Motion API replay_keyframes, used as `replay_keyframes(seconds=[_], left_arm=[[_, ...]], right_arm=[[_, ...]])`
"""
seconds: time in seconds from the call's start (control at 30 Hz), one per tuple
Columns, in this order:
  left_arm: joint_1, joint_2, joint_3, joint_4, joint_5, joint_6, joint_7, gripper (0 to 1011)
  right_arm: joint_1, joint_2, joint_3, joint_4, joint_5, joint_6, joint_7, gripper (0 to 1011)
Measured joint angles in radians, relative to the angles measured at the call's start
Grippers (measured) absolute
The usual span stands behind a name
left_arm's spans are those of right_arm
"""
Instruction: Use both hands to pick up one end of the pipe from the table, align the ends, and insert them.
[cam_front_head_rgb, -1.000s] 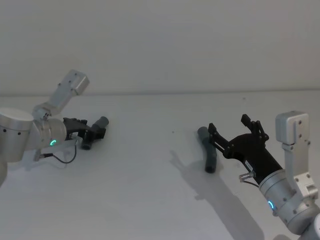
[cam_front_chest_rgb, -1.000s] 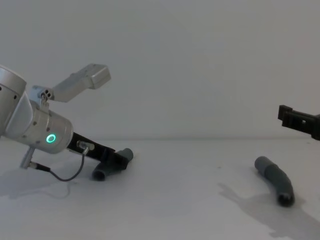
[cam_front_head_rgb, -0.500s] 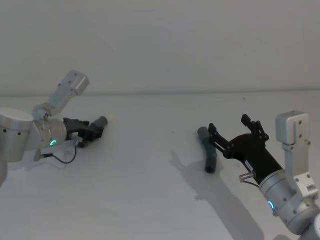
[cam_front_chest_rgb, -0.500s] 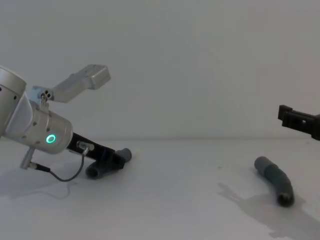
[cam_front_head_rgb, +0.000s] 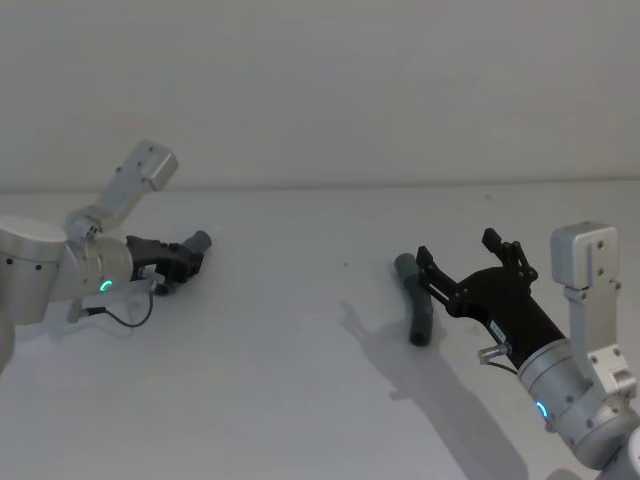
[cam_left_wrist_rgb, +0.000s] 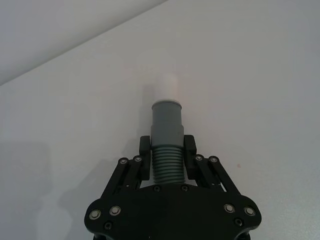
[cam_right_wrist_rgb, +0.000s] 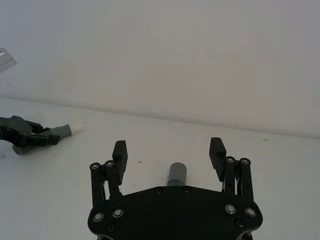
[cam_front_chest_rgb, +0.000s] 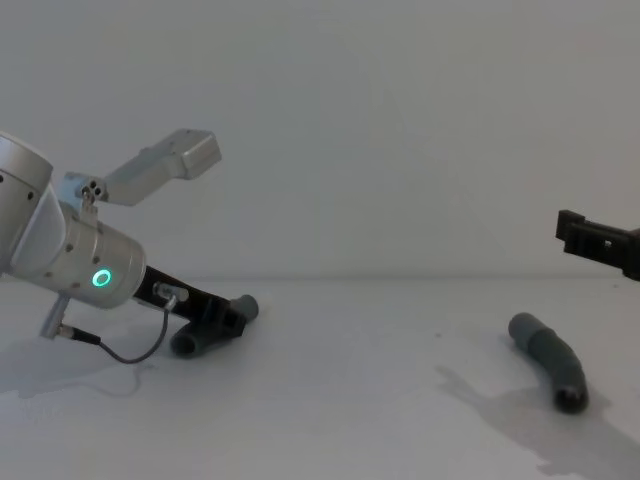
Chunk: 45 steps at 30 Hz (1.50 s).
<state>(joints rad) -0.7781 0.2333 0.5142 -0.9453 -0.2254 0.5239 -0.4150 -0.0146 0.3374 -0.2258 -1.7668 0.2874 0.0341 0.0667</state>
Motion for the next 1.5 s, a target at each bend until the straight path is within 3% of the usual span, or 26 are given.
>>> replay_keyframes(seconds=[1.17,1.5], left_arm=[[0.0,0.0,-0.001,0.001,0.0,0.0,0.0,331],[0.002,0.001,-0.026,-0.022,0.001,-0.048,0.01,331]], right_arm=[[0.0,0.0,0.0,0.0,0.0,0.0,0.0,1000],[0.0,0.0,0.0,0.0,0.0,0.0,0.0,1000]])
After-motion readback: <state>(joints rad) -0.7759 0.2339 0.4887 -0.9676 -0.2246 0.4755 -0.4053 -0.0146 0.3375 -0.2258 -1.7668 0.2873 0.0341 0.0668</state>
